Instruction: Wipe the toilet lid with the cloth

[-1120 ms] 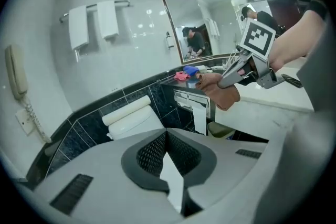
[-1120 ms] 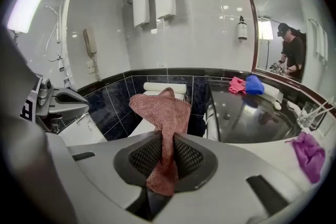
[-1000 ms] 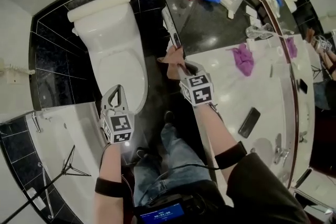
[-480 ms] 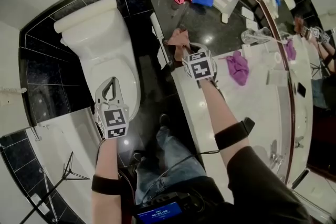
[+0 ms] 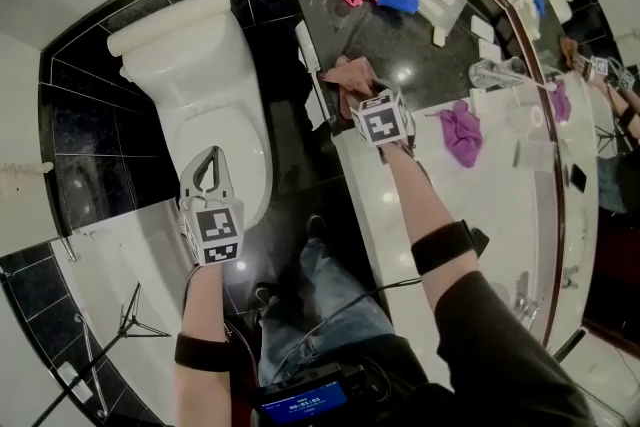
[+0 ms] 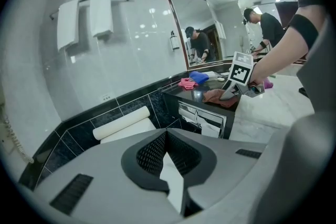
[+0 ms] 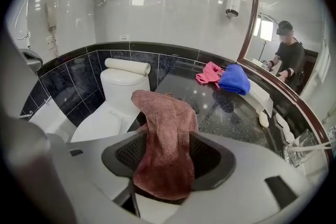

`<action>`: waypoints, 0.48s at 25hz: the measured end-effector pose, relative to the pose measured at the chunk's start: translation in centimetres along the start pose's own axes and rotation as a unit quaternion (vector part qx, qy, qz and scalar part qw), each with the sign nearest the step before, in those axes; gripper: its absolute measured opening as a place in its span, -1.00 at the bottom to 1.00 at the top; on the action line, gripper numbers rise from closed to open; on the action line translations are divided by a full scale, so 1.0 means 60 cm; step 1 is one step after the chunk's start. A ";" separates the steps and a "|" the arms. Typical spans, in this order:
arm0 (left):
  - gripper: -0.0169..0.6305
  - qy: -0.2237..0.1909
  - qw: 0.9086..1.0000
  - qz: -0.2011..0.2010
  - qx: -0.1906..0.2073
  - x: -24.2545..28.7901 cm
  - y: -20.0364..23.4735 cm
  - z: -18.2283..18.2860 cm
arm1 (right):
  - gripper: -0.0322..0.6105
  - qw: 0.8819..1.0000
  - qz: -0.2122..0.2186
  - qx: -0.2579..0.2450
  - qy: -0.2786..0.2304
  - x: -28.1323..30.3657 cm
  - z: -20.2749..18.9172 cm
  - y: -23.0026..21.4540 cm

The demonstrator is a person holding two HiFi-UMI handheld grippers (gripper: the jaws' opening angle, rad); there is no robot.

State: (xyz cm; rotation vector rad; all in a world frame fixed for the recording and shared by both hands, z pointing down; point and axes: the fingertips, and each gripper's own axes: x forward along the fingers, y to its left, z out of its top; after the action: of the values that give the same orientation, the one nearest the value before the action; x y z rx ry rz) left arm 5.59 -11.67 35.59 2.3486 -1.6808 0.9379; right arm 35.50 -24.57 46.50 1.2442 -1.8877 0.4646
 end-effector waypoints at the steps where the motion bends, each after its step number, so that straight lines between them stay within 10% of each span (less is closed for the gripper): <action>1: -0.88 0.003 1.000 0.002 -0.007 -0.006 0.002 -0.009 | -0.03 1.000 -0.002 0.002 -0.006 -0.005 0.003 0.000; 12: -0.88 -0.020 1.000 0.019 -0.014 -0.125 0.052 0.005 | -0.13 0.996 0.009 0.022 -0.087 -0.155 0.063 0.075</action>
State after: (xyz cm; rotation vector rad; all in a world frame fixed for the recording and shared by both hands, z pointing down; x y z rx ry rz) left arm 1.49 -6.83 30.51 2.3403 -1.7489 0.8724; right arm 31.62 -19.66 37.44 1.3337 -2.0463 0.4200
